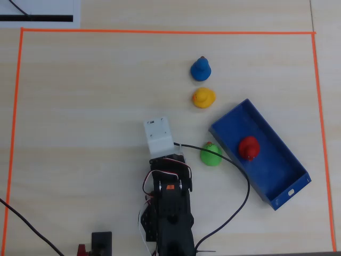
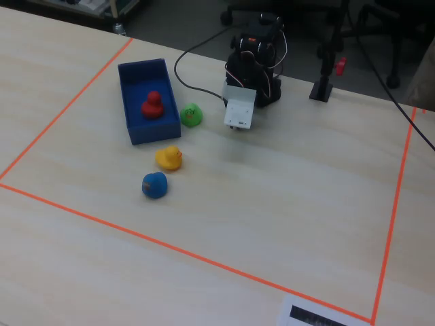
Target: Grasp red duck and put it into box.
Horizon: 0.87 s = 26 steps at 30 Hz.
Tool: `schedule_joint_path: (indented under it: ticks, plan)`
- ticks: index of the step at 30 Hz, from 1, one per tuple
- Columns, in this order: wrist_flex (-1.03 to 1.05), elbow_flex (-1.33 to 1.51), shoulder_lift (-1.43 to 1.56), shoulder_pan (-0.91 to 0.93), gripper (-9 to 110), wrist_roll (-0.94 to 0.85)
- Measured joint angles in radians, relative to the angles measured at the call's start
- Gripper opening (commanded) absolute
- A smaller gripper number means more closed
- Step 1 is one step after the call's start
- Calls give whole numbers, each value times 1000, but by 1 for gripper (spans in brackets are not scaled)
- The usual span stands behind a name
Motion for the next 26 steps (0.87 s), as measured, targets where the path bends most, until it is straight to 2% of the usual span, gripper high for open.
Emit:
schedule_joint_path:
  ticks: [26]
  plan:
    - [11, 6, 11, 28, 2, 49]
